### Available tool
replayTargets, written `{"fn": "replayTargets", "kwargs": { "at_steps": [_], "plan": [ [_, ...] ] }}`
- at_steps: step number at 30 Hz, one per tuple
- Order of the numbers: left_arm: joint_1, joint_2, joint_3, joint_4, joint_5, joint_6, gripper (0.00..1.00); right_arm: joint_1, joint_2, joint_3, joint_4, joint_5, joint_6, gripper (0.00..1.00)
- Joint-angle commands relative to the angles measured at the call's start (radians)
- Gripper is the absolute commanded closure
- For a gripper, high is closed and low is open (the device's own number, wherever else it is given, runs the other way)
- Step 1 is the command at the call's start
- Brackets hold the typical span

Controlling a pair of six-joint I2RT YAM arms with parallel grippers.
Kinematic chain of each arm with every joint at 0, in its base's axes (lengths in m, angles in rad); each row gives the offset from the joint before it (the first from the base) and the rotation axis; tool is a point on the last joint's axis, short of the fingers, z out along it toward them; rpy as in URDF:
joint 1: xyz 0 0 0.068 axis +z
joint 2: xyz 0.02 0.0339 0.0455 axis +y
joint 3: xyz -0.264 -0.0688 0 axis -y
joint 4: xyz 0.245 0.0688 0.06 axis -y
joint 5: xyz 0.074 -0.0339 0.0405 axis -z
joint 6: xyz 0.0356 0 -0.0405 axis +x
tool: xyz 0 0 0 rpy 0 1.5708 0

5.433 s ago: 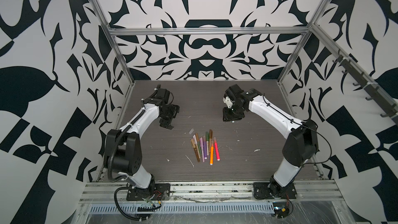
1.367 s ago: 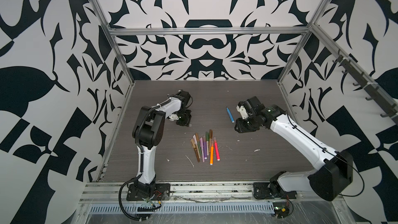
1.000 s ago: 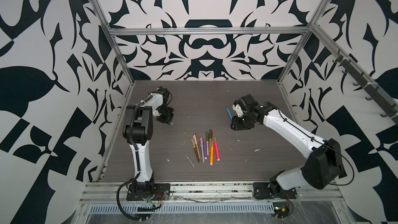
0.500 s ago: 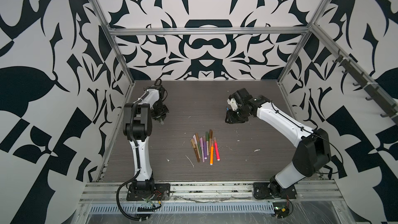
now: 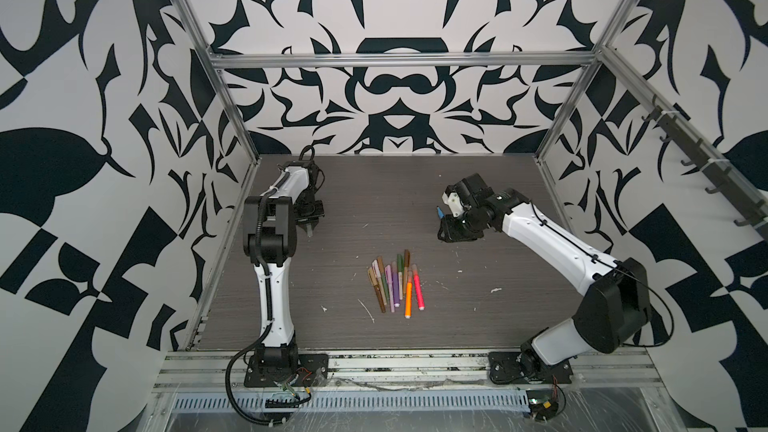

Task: Remove pen caps from pens
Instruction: Place the pen cap at the middle-left of the table.

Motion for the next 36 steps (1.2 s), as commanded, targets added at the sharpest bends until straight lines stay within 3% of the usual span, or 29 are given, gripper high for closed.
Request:
{"fn": "replayTargets", "kwargs": {
  "at_steps": [1,14,20,21,24,30,35,36],
  "plan": [
    [0.000,0.019,-0.007,-0.046,0.051,0.003,0.78,0.004,-0.034,-0.010,-0.003,0.013,0.013,0.55],
    [-0.020,-0.021,-0.061,0.036,0.204,-0.106,0.80,0.004,-0.073,-0.050,-0.003,0.025,0.018,0.55],
    [-0.048,-0.010,-0.092,0.057,0.203,-0.120,0.75,0.004,-0.086,-0.060,-0.003,0.025,0.021,0.55],
    [-0.048,-0.009,-0.097,0.060,0.203,-0.119,0.72,0.005,-0.090,-0.060,-0.004,0.027,0.021,0.55],
    [-0.048,-0.024,-0.113,0.072,0.199,-0.116,0.45,0.005,-0.097,-0.054,-0.019,0.033,0.011,0.54],
    [-0.048,-0.093,-0.088,0.057,0.168,-0.118,0.28,0.007,-0.080,-0.001,-0.090,0.032,-0.014,0.52],
    [-0.052,-0.278,-0.127,0.094,0.130,-0.222,0.00,0.032,-0.097,0.052,-0.127,0.051,0.016,0.51],
    [-0.054,-0.322,-0.151,0.115,0.112,-0.255,0.01,0.043,-0.107,0.049,-0.127,0.058,0.034,0.51]
  ]
}}
